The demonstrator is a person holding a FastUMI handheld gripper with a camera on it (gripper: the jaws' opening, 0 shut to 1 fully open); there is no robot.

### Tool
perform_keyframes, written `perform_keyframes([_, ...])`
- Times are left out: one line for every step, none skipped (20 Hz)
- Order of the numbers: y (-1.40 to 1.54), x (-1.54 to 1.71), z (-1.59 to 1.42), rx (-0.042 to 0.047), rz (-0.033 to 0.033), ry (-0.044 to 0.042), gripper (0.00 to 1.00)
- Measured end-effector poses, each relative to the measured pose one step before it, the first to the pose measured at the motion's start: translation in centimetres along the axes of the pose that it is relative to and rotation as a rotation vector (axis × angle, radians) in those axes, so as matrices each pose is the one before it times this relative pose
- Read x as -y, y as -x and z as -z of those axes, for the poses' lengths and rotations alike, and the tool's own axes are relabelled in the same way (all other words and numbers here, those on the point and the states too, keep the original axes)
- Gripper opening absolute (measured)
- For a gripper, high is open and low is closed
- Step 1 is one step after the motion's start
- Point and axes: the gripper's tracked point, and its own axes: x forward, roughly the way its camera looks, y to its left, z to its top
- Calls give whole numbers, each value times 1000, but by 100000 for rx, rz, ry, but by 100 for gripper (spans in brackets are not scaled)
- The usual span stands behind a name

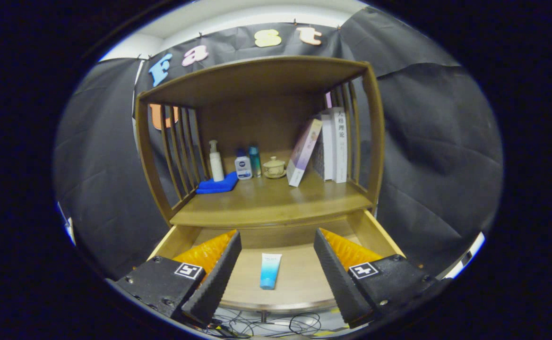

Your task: Pull open the drawer, take out the items inside it, and place them on the countertop above the cabinet.

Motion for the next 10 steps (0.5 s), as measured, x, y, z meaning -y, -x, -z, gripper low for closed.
perform_keyframes([-1102,-600,-398,-3116,-1031,-286,98])
perform_keyframes([-1320,-369,-275,-2868,113,-251,98])
perform_keyframes([-1444,-109,-74,-3905,1172,990,98])
perform_keyframes([-1324,-331,216,-4535,513,1729,97])
perform_keyframes([-1395,-304,191,-4062,428,1217,97])
perform_keyframes([-1363,-96,402,-5031,1114,953,97])
perform_keyframes([-1226,-179,506,-5166,831,432,97])
perform_keyframes([-1211,-380,511,-4851,6,378,97])
perform_keyframes([-889,64,1028,-5565,1093,304,97])
perform_keyframes([-1155,-159,741,-4902,849,-361,97])
